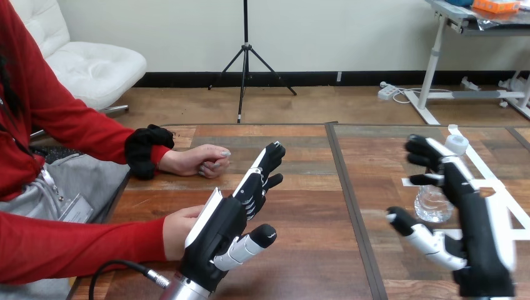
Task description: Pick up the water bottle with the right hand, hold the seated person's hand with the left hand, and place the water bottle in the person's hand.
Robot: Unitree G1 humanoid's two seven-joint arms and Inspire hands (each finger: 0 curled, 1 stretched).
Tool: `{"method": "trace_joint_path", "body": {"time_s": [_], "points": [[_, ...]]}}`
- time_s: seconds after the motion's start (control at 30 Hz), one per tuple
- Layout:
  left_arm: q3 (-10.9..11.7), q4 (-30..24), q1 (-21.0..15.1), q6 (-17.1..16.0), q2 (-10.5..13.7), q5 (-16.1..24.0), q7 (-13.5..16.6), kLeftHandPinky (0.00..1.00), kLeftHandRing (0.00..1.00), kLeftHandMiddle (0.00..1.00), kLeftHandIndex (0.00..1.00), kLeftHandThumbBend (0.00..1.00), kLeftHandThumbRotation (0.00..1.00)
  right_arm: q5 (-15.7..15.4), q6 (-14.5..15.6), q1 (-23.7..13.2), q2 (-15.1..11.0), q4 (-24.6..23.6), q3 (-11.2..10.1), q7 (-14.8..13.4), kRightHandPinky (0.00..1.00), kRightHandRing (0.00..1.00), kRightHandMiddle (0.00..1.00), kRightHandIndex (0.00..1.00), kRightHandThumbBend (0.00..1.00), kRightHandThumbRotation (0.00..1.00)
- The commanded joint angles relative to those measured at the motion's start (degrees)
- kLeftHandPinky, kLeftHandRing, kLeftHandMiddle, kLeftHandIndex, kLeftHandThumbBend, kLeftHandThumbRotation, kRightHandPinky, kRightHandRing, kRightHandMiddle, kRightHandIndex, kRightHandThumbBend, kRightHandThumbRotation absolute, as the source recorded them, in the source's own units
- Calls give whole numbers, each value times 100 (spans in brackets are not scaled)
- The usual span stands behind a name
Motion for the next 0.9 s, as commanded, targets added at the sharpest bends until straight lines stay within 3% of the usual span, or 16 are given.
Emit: {"method": "trace_joint_path", "body": {"time_s": [0.0, 0.53, 0.87], "points": [[26, -173, -317, 18, -38, -21, -14, 94, 100, 100, 100, 100, 86, 79, 37, -544, -235, -67, -235, -132, 66, 78, 81, 81, 100, 72], [42, -164, -349, 37, -60, -47, -66, 95, 100, 100, 100, 100, 86, 235, 545, -955, -653, 121, -551, -166, 65, 79, 81, 82, 100, 70], [42, -152, -370, 4, -69, -67, -139, 96, 100, 100, 100, 100, 85, 526, 1010, -1279, -866, 187, -635, 24, 66, 82, 82, 84, 100, 65]]}}
